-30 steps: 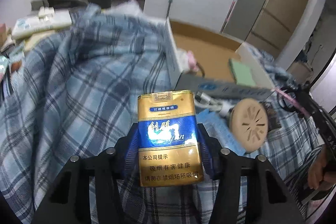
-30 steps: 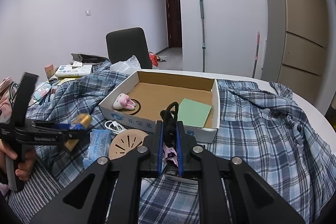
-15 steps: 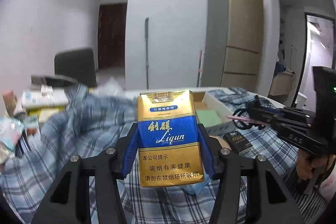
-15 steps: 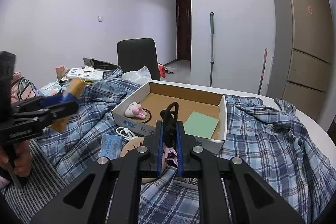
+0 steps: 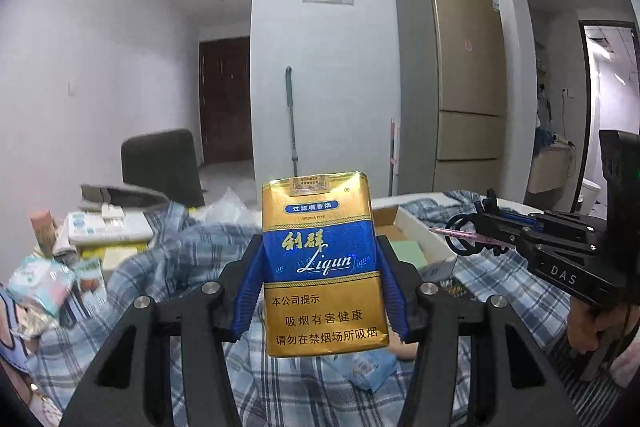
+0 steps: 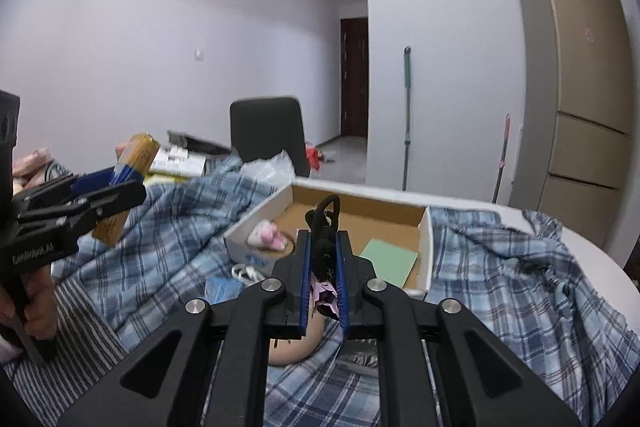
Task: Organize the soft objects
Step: 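Carry the cigarette pack and black cable over the box with both grippers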
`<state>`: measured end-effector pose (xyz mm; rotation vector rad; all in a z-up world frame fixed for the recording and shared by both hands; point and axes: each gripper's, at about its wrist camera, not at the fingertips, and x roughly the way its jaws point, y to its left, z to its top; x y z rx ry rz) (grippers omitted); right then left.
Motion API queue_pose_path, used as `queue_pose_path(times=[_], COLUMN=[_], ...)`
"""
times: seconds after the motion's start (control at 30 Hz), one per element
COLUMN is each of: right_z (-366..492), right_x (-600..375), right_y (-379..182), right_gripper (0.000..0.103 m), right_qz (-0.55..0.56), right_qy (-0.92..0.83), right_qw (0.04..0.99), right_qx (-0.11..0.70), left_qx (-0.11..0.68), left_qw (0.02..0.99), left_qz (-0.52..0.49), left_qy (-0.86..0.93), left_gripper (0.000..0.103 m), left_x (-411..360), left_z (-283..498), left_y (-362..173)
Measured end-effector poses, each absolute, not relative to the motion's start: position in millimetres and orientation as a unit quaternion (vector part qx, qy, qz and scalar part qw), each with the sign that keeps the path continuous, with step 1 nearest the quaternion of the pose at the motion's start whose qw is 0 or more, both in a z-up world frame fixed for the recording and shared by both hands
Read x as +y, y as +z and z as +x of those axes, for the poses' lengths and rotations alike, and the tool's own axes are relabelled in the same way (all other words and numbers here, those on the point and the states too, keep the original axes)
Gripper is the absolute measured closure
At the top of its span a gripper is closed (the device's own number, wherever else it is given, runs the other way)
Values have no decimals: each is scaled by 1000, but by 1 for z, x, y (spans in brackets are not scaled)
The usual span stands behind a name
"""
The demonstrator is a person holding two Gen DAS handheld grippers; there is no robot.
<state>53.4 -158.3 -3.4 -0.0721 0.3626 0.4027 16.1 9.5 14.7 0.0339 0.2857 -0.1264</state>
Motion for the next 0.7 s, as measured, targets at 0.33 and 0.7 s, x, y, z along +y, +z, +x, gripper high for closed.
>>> queue_pose_path(times=[0.33, 0.7], right_z=[50, 108], right_x=[-149, -154], right_y=[39, 54], right_gripper=[93, 93], right_qz=[-52, -31], right_qy=[191, 141], right_qw=[970, 984], right_qx=[138, 107], left_qx=[85, 113], left_qw=[995, 992], left_qz=[26, -4], left_qy=[-46, -50], left_gripper=[48, 48], left_x=[-20, -27], left_z=[29, 118], left_y=[59, 55])
